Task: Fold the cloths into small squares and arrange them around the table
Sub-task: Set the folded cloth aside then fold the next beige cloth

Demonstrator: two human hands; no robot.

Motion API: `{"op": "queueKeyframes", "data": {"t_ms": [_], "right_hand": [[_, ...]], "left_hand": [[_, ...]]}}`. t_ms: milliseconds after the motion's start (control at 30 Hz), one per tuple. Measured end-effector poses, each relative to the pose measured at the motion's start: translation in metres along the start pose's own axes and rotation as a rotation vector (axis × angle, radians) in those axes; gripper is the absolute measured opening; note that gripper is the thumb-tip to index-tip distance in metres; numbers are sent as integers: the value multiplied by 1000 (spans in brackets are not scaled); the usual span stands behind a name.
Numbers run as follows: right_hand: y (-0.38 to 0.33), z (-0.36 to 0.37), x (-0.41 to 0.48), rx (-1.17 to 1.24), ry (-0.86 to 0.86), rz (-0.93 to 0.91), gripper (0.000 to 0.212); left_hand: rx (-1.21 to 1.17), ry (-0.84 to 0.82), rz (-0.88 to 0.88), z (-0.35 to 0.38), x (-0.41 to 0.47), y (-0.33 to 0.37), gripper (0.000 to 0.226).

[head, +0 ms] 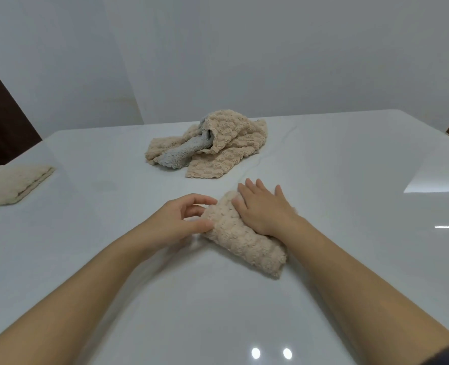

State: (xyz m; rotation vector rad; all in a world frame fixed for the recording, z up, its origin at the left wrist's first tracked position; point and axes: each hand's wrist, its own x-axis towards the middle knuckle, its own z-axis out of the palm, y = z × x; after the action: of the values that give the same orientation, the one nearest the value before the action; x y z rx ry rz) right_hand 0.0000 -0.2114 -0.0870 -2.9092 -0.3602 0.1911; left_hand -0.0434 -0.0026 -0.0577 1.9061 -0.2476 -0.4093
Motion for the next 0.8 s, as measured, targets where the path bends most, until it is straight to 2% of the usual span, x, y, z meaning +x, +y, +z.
{"op": "queueKeyframes", "data": {"t_ms": [100, 200, 367, 433, 567, 633, 767, 800], "right_hand": [[1, 3, -2, -9, 24, -4, 60], [1, 3, -4, -18, 34, -6, 61], [0, 5, -4, -9, 43, -7, 61], [2, 5, -4, -10, 45, -6, 61], [1, 6, -4, -12, 60, -9, 61], [1, 6, -3, -12, 58, -10, 60], [2, 8, -1, -16, 59, -13, 60], [2, 8, -1, -17, 61, -14, 60]], "left_hand": [[-58, -96, -111, 3, 3, 3, 54], [-37, -122, -155, 5, 7, 10, 44], [103, -49, -292, -5, 8, 7, 27], [90, -79, -277, -5, 7, 7, 18], [140, -153, -257, -2, 11, 11, 32], [180, -212, -201, -3, 10, 14, 30], [114, -299, -84, -4, 8, 20, 32], [109, -321, -85, -4, 8, 20, 25]]}}
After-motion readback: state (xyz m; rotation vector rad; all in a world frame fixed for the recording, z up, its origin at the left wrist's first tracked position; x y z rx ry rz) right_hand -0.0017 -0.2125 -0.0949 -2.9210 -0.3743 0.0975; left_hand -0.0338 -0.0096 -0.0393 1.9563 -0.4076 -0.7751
